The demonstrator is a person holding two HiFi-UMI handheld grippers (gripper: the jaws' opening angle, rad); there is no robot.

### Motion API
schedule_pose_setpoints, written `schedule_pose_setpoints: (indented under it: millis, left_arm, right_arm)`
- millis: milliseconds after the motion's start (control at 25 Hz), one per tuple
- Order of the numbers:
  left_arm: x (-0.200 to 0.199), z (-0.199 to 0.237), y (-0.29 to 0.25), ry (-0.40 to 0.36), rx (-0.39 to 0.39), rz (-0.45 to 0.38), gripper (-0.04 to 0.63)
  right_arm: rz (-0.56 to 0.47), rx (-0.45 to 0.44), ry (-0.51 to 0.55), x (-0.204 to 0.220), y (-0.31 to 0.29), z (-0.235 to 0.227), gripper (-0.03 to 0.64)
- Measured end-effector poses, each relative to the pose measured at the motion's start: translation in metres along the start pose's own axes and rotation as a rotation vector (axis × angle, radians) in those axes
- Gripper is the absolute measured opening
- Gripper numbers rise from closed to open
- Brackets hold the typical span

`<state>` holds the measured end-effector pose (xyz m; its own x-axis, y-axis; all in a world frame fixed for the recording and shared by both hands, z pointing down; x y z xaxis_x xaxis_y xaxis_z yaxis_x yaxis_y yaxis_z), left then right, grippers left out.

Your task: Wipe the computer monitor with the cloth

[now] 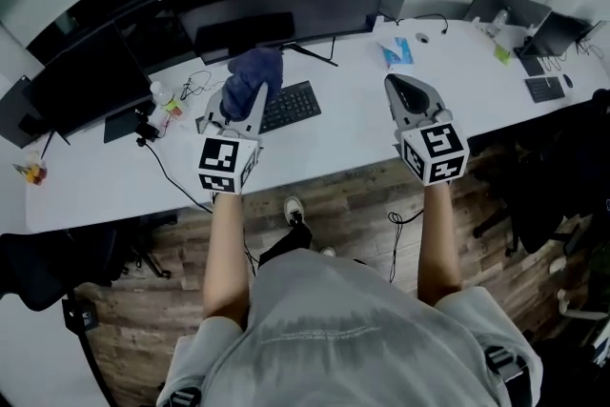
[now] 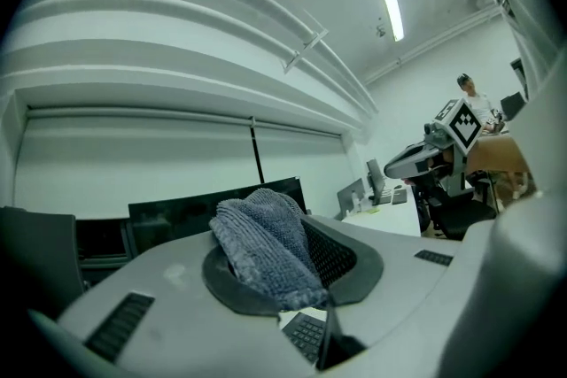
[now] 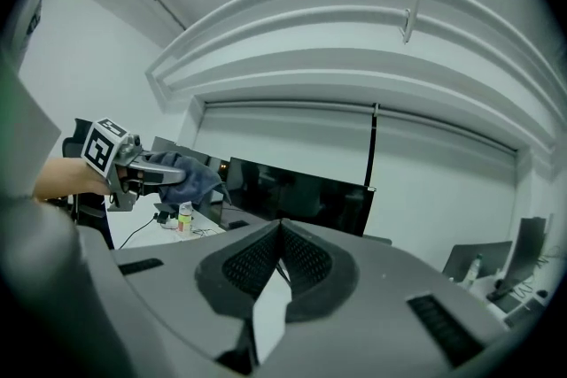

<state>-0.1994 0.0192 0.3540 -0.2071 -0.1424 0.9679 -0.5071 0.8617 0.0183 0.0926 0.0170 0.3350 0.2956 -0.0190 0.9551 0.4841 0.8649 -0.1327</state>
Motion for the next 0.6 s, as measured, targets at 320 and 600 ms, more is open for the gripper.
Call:
schedule_pose_setpoints:
  millis: [320, 600]
  left_arm:
    - [-0.020, -0.059, 0.021, -0.075, 0.121, -0.043, 0.074]
    - [-0.022, -0.072, 0.043, -0.051, 0.142, -0.060, 0.074]
  right_arm:
    - [0.005, 0.059, 0.040, 0.009, 0.054, 0.013, 0.002]
    - [0.015, 0.080, 0.033, 0.014, 0.081, 0.024, 0.002]
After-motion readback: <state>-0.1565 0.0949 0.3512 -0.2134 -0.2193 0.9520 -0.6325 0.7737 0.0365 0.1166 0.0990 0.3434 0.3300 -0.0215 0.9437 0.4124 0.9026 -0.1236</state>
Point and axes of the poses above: the fingertips, and each gripper's own axes: y backward along the fingers, z to its left, x out of its underside, the point moved 7 cm from there along y, backward along the fingers, and after that the axes turned 1 degree about x, right-handed, at the moved point
